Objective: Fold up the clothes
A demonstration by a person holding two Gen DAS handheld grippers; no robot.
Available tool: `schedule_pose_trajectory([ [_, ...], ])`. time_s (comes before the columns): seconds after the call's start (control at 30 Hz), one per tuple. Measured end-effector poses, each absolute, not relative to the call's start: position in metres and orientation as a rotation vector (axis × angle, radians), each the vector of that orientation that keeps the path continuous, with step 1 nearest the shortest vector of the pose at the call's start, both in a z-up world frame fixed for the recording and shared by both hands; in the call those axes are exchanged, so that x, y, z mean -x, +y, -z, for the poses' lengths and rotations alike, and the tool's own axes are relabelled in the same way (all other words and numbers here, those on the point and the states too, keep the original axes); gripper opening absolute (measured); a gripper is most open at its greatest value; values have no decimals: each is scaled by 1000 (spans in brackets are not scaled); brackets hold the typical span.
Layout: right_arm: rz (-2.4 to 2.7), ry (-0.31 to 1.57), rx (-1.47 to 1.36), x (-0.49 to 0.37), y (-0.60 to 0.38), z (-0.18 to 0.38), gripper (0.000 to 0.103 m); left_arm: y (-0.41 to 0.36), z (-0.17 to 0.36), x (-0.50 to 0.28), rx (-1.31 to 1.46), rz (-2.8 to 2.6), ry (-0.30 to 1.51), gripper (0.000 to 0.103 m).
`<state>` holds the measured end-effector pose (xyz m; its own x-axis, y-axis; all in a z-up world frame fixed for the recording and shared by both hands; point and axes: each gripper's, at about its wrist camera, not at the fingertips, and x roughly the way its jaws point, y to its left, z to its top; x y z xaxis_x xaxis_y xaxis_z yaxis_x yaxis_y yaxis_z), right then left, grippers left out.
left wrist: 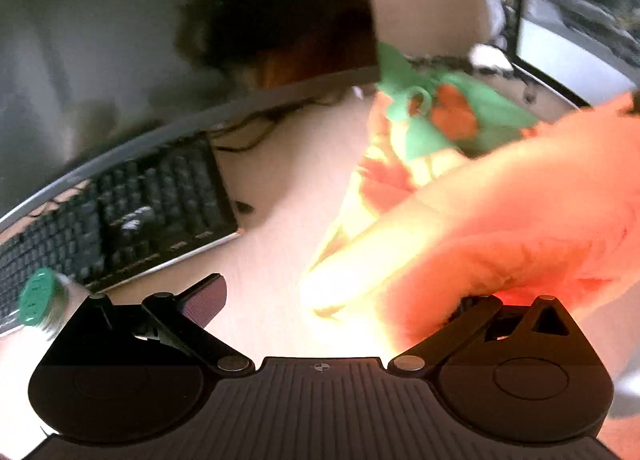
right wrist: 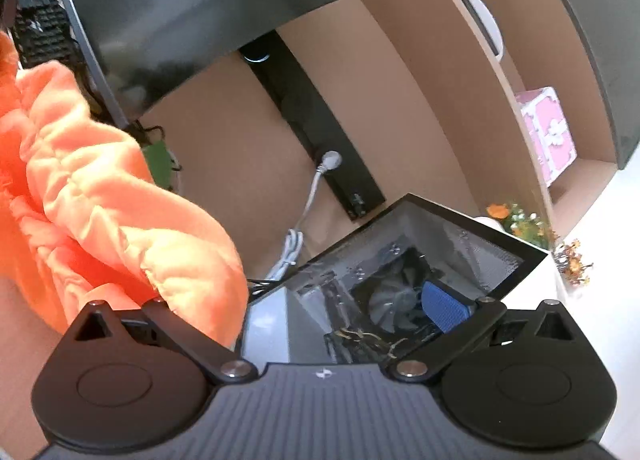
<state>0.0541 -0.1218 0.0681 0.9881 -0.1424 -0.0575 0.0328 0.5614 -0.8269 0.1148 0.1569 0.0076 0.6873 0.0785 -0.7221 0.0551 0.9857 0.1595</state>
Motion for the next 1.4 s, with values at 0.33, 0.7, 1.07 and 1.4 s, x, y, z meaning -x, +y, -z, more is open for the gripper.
schedule_pose_trajectory([
  [0.33, 167, -164, 1031, -114, -93, -131, 103, 177, -185, -146, -235, -282, 255, 103],
  [0.7, 182, -400, 752, -44, -145, -254, 103, 150, -241, -16, -256, -168, 35, 103],
  [1.07, -417, 660, 749, -48, -160, -1, 103, 143, 45, -45, 106, -24, 1016, 103],
  [1.4, -777, 739, 377, -32, -195, -45, 103, 151, -17, 7, 186, 227, 913, 103],
])
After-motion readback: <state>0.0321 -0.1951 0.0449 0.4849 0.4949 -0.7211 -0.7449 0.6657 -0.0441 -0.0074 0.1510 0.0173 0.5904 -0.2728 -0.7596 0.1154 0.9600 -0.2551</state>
